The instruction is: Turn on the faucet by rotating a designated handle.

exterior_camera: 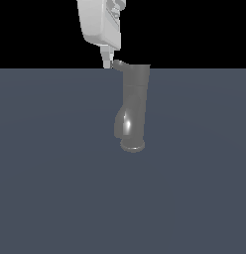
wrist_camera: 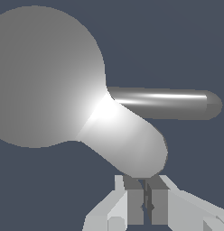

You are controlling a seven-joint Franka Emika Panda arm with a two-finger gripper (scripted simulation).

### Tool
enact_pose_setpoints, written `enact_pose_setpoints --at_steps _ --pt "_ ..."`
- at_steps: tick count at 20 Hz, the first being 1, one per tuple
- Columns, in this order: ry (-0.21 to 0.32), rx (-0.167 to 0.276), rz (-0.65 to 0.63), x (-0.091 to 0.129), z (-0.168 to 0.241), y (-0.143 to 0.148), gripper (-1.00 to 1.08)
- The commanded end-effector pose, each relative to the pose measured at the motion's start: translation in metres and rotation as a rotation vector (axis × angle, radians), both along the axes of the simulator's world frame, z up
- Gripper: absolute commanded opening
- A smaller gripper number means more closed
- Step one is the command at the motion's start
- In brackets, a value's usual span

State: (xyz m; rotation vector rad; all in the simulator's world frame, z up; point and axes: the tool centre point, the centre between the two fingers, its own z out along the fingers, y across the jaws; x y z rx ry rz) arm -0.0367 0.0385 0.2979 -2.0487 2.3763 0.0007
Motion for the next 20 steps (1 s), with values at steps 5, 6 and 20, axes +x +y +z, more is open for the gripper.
enact_pose_setpoints --at_steps 5,6,20 --pt "0.001 -0.001 -0.003 -0.008 0.0 -0.014 -1.0" --pt "0.001 -0.001 -0.004 -0.01 0.0 -0.019 -1.0" --pt "0.002 -0.001 0.031 -0.028 0.0 -0.048 -1.0"
